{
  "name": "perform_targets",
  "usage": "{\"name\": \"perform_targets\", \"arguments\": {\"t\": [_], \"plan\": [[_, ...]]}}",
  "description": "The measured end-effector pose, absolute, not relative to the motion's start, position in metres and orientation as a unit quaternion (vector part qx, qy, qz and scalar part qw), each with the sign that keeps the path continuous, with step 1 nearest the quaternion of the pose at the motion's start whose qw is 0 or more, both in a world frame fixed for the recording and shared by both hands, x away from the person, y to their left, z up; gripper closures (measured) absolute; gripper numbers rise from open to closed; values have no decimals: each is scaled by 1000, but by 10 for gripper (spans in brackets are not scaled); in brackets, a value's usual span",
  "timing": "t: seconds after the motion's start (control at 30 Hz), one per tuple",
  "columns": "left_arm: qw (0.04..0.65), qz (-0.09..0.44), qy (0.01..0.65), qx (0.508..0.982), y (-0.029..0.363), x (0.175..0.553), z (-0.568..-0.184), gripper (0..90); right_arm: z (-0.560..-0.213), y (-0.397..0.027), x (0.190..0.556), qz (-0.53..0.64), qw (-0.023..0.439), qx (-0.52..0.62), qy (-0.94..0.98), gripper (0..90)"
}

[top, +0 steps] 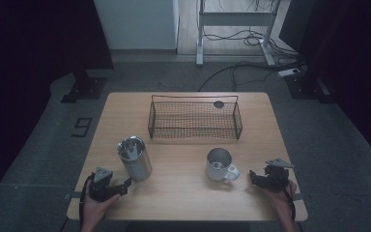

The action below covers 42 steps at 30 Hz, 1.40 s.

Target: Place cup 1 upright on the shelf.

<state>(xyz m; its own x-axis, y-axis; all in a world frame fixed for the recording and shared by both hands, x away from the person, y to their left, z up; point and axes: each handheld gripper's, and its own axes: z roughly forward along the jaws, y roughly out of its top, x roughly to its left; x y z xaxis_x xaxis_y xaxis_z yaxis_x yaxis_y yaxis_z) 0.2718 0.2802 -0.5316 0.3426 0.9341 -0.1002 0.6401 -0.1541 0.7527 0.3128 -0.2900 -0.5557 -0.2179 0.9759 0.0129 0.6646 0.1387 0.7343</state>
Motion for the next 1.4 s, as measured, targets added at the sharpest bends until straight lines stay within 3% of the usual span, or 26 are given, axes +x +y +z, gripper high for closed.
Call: {"name": "perform_targets", "arguments": {"t": [0.87,1.4], "plan": [[418,193,519,720,274,259,-499,120,-555,-291,311,315,251,584,705,130],[437,183,477,740,255,270,-484,18,-555,-291,310,315,252,585,704,131]]}}
